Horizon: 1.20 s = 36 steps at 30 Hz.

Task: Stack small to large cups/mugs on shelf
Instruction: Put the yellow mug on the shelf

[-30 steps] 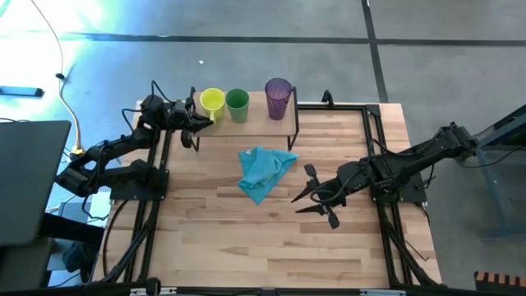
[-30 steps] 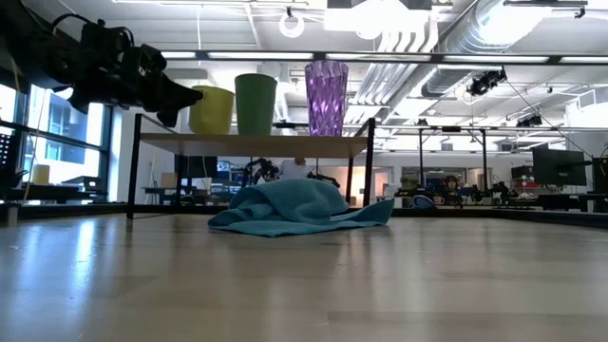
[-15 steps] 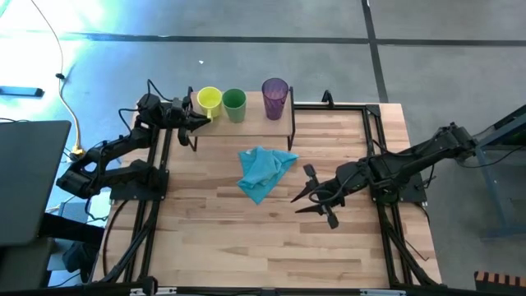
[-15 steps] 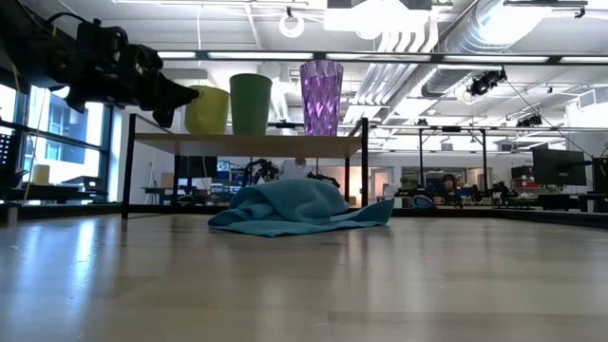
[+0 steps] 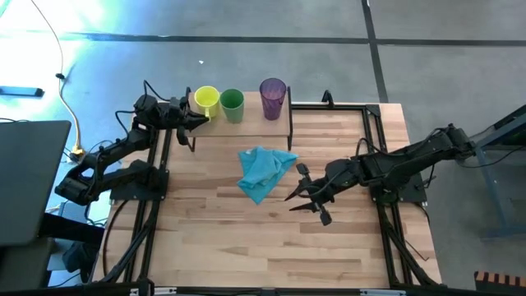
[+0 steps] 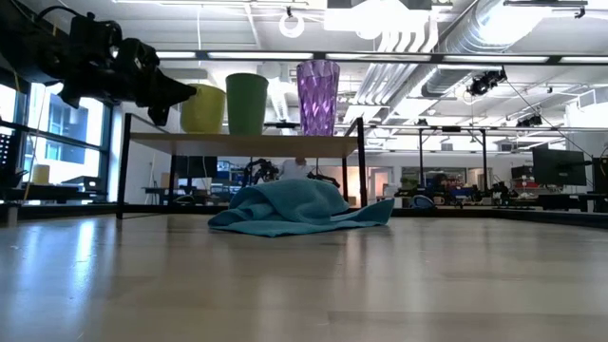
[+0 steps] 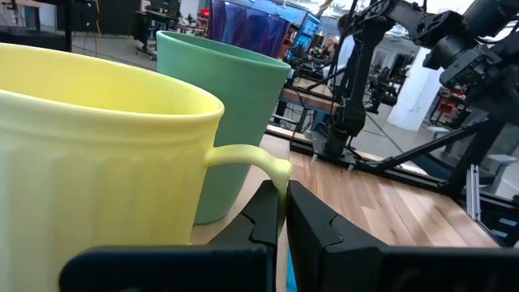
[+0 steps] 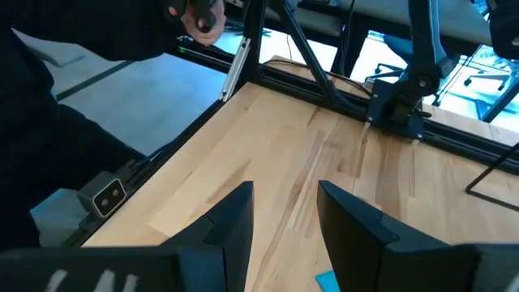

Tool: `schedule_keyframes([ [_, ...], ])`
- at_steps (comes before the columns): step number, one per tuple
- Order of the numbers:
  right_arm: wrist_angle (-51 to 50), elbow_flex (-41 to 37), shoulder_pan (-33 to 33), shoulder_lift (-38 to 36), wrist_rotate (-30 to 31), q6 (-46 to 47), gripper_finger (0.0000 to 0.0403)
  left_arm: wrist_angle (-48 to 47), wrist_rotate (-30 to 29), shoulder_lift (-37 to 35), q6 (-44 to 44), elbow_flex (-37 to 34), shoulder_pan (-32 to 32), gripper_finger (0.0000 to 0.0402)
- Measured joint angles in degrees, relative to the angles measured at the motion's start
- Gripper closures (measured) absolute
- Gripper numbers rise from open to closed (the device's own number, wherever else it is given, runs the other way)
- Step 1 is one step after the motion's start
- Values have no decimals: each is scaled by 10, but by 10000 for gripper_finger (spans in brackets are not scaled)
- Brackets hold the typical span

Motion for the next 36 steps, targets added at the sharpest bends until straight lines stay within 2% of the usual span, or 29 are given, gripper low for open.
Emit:
schedule_keyframes([
  [16,0,0,0,-2,0,6,275,-15,-12,-48,-10,0,0,402],
  [36,0,0,9,-2,-15,15,275,-81,-41,-52,11,2,0,401],
])
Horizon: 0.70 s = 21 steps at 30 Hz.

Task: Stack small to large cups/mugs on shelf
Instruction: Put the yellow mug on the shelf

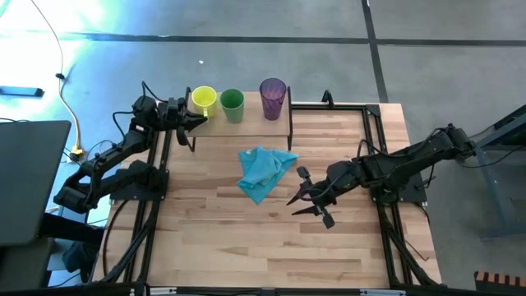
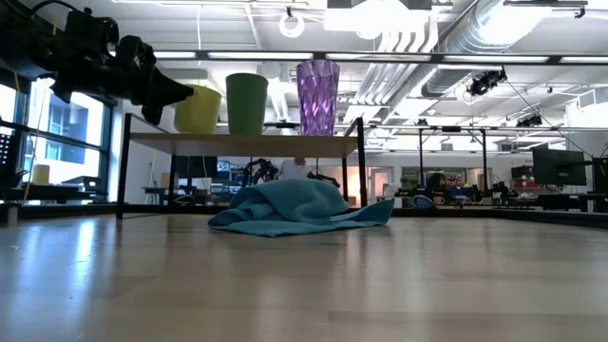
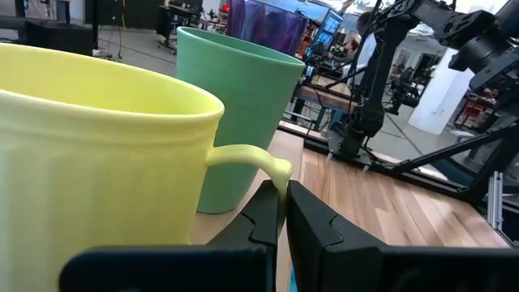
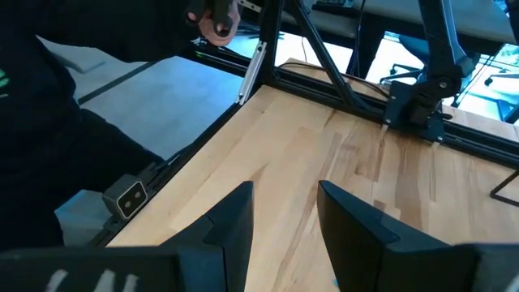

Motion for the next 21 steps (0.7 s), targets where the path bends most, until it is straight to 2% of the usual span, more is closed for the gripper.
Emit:
schedule_keyframes([
  [21,0,0,0,0,0,9,275,-5,-2,0,-4,0,0,388],
])
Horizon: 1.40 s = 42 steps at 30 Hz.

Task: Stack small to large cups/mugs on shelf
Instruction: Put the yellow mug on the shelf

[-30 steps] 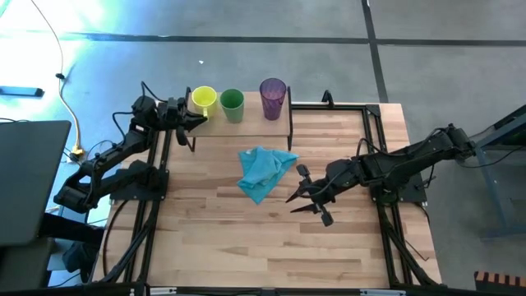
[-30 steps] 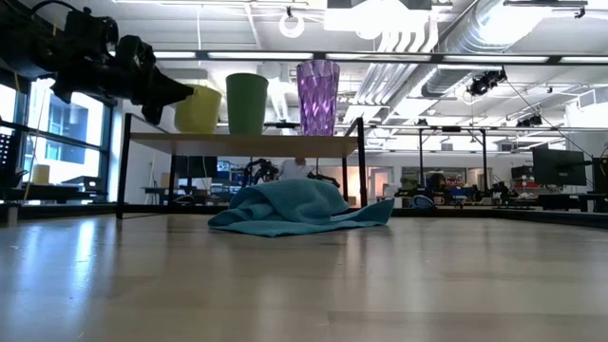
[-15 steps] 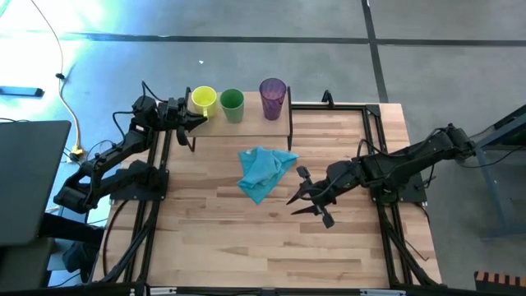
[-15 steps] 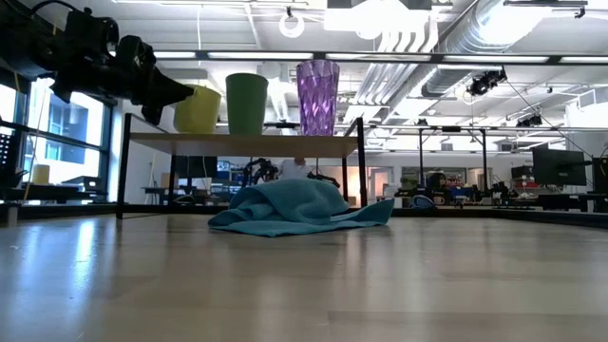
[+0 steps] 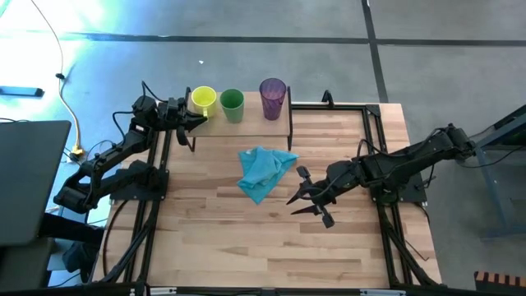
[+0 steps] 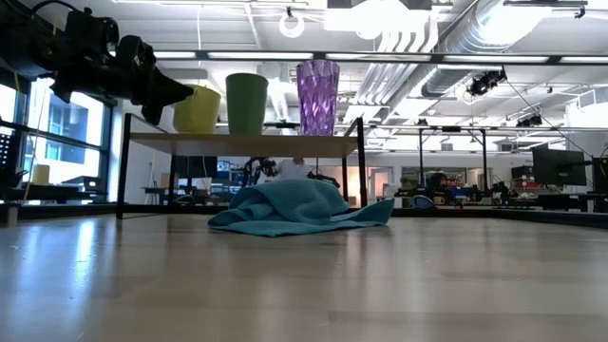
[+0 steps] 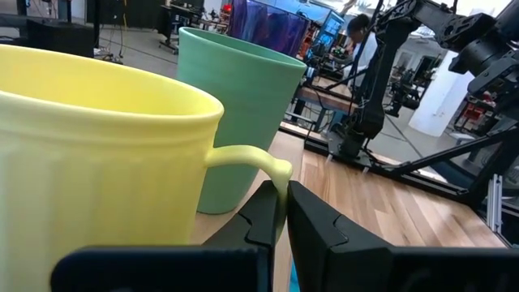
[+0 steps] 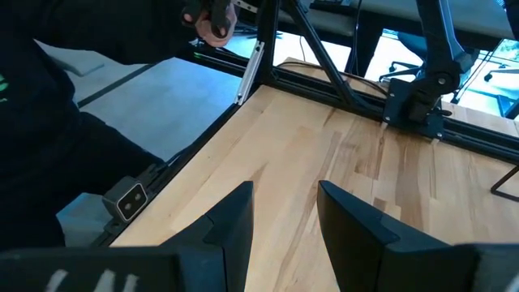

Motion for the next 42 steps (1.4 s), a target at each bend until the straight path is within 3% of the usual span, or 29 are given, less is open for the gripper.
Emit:
schedule_keyframes([
  [29,-7,0,0,0,-7,0,275,9,-12,0,-45,0,0,387],
  [42,-14,0,0,0,-8,0,275,-2,-20,-46,-67,-3,0,387],
])
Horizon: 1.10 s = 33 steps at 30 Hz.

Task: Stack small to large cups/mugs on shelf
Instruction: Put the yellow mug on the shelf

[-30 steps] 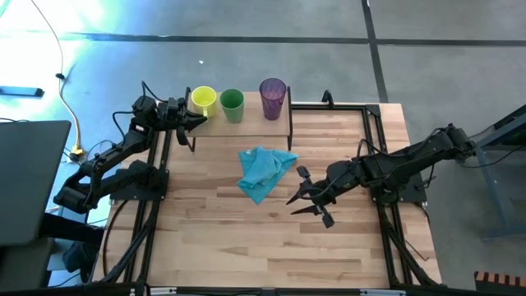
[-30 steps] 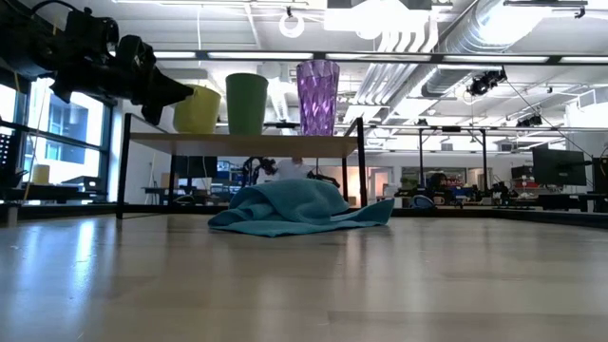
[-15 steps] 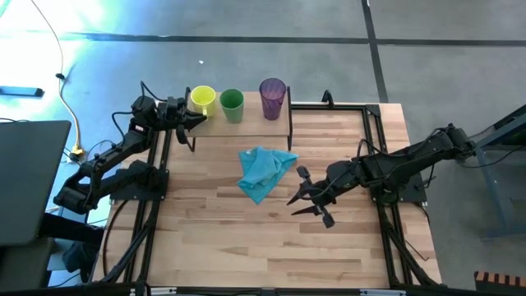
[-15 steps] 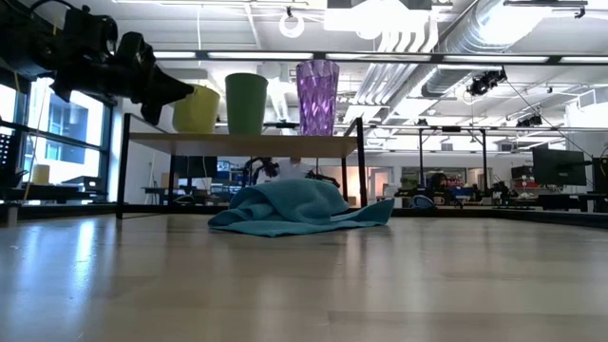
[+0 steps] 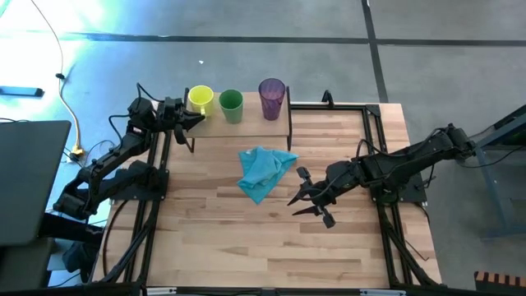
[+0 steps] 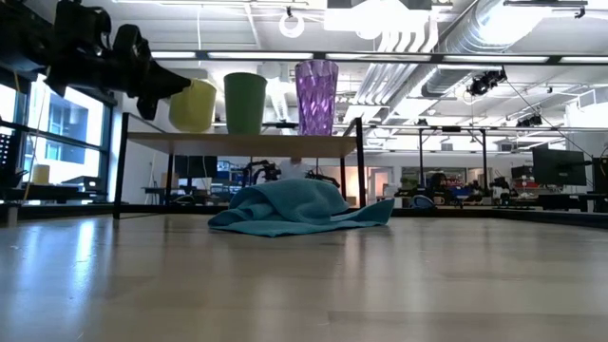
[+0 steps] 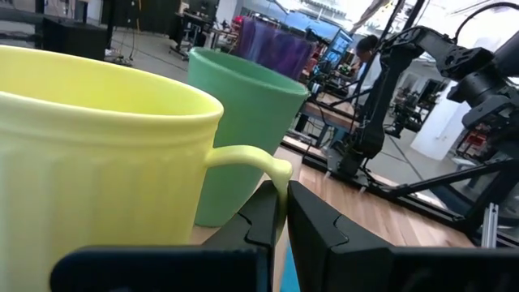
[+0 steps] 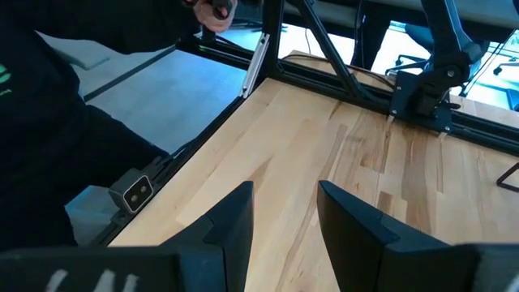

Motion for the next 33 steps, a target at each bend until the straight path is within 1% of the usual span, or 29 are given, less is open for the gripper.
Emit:
schedule_keyframes([
  [23,-5,0,0,0,-1,3,275,-1,2,-13,4,1,0,387],
  [33,-6,0,0,0,-1,3,275,-18,3,-13,0,2,0,387],
])
